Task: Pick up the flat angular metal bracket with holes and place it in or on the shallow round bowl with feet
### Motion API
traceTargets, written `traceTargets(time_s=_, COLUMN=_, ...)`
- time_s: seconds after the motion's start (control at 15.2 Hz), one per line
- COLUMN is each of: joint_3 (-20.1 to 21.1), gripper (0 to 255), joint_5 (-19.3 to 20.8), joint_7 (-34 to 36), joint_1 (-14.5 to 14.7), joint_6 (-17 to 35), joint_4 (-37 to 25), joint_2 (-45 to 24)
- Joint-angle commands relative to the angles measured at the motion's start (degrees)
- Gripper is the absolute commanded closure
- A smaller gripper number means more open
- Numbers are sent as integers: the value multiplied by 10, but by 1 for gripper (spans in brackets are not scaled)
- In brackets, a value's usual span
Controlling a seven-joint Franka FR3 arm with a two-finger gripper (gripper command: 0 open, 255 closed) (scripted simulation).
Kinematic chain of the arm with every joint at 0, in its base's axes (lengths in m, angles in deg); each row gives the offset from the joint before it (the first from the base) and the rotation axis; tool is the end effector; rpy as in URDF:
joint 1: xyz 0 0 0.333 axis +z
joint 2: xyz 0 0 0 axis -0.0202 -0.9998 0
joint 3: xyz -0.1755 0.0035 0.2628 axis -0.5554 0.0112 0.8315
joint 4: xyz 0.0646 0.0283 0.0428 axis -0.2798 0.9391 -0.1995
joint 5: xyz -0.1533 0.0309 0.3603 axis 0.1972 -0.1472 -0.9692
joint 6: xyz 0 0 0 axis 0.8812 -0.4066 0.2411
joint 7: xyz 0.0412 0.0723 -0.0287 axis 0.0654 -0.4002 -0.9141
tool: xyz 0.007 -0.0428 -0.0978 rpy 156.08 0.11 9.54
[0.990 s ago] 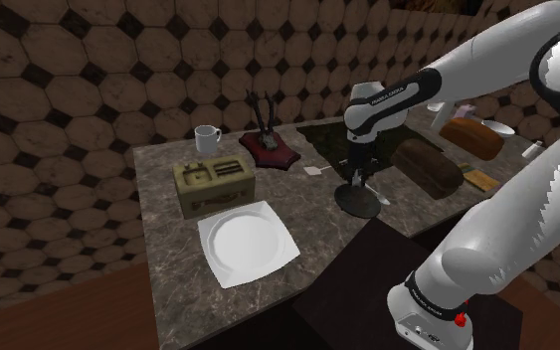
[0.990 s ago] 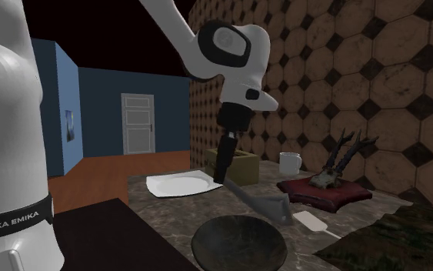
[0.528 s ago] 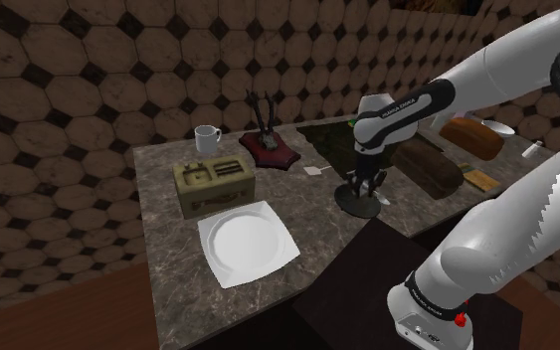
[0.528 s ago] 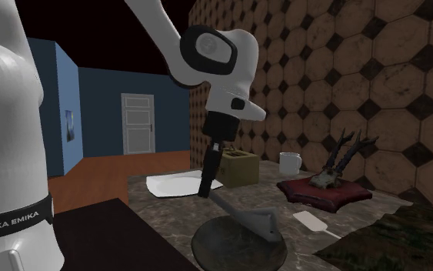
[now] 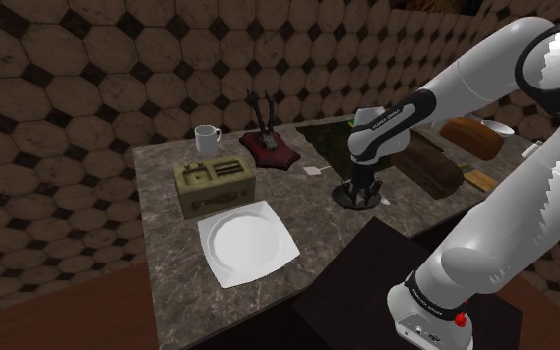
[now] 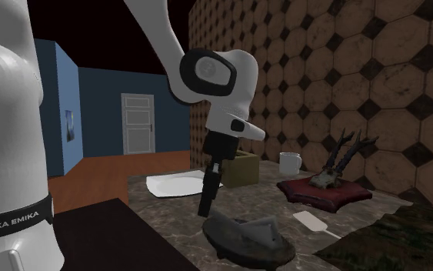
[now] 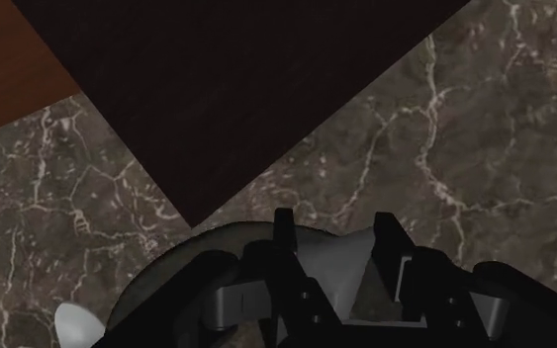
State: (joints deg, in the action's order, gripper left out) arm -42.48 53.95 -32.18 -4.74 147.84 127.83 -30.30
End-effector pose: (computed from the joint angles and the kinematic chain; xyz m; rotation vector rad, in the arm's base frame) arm 0.3470 -0.1797 0.2428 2.8565 -1.1292 -0.4599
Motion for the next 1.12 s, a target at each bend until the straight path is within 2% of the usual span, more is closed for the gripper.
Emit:
traceTargets(time_s=0.0, joint_3=-1, gripper=255, joint_5=-6, joint_7=-4, joint_1=1, joint_6=20, joint_4=2, joint_2=-17)
traceTargets(time_s=0.59, joint_3=-1, gripper=255, joint_5=-10, joint_7=-7, joint_1=1, joint_6=31, joint_4=3, joint_2=-28)
traceTargets(time_s=0.66, joint_3=-1, gripper=0, joint_5=-10, joint_7=-7, joint_1=1, joint_6=31, joint_4=3, joint_2=-28)
traceTargets(time_s=0.99, joint_3=-1, gripper=0, joint_5=-10, joint_7=-7, joint_1=1, joint_6=31, joint_4=3, joint_2=-28)
traceTargets(time_s=1.06, joint_3=0, gripper=0, joint_5=-6, joint_7=-3, joint_1=1, joint_6=8, joint_4=-6, joint_2=-13)
